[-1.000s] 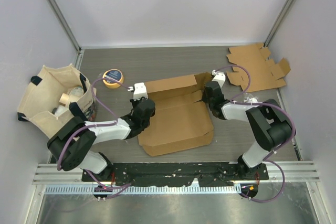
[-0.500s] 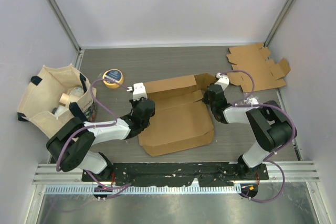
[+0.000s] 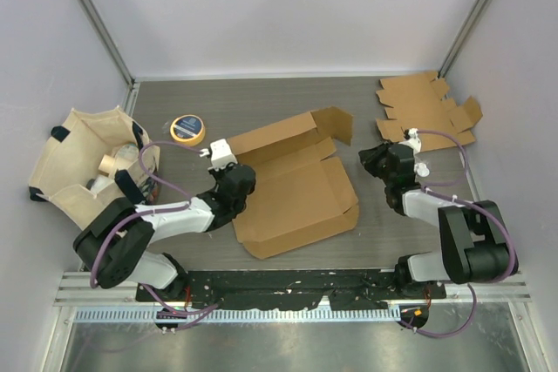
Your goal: Fold the paper box
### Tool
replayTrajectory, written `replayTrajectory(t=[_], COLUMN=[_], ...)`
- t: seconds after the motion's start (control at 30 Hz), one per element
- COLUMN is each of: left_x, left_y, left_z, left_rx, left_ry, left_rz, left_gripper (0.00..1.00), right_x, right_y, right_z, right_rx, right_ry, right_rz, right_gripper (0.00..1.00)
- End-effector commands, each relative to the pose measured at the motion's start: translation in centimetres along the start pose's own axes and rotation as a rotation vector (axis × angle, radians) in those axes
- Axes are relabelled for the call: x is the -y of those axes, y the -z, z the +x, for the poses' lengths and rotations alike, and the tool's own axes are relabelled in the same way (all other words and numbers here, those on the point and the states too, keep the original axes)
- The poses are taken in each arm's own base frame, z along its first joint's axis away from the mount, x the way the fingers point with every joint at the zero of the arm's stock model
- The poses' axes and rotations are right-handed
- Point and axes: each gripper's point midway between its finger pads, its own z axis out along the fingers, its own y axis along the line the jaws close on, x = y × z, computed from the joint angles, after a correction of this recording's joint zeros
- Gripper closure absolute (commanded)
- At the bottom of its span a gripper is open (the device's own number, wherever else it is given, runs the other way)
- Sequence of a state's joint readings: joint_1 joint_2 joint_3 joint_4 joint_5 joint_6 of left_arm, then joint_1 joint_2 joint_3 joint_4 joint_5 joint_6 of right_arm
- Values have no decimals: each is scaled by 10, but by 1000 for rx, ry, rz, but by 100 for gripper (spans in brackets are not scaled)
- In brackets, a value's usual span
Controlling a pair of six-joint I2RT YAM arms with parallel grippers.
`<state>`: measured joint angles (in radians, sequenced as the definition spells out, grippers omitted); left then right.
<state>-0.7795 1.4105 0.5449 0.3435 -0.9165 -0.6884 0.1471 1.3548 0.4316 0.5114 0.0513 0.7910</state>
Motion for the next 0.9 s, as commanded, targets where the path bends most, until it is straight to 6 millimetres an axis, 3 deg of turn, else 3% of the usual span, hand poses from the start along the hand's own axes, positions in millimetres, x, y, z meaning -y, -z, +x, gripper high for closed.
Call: replayTrajectory(t=[0.0, 0.03, 0.3, 0.57, 0.87], left_x=[-9, -8, -11, -7, -3], left_y=[5, 5, 11, 10, 10], left_z=[16, 15, 11, 14, 14], left_rx=[-44, -42, -30, -37, -44], left_ry=[17, 22, 48, 56, 70], left_rz=[9, 14, 41, 55, 68], left_gripper=[100, 100, 100, 100, 100], right_x=[-31, -35, -51, -82, -108], right_y=[-3, -5, -24, -23, -14], right_z=[13, 12, 15, 17, 55], right_rx=[-77, -75, -100, -86, -96], right_ry=[-68, -68, -141, -185, -189], right_rz=[-169, -193, -253, -330, -366], right_gripper=[93, 99, 99, 99, 99])
